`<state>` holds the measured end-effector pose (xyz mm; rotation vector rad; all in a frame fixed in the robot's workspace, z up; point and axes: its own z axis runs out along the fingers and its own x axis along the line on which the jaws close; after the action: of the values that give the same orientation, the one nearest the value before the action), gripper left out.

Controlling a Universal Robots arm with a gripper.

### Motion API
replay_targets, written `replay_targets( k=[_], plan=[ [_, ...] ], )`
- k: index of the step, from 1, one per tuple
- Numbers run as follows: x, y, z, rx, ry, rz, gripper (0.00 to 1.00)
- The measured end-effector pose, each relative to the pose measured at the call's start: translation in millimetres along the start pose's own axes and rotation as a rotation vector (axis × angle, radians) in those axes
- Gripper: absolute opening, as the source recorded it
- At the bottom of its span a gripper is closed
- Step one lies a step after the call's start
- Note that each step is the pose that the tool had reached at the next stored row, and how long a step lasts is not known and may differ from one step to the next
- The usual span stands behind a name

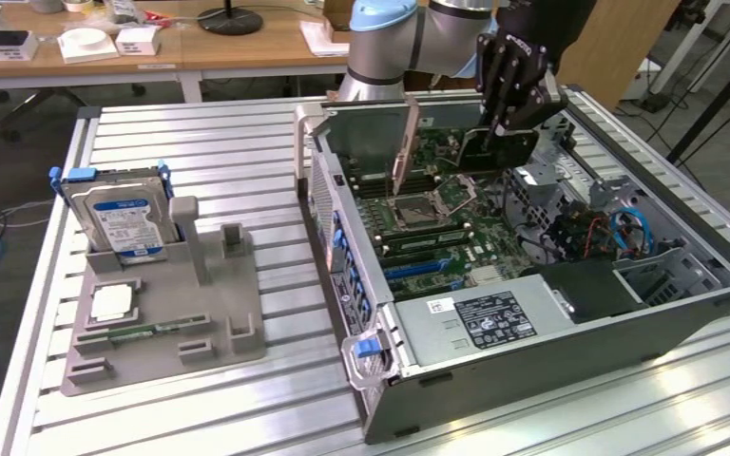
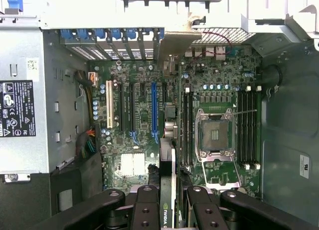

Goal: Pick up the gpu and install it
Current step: 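Insert the gpu into the slot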

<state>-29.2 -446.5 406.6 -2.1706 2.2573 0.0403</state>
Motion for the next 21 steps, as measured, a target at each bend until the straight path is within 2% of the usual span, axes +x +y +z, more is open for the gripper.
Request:
replay_targets(
  k=[21],
  plan=[
    [0.1,0.0,4.1,0.0011,-0.0001,-0.001,0.26]
  ],
)
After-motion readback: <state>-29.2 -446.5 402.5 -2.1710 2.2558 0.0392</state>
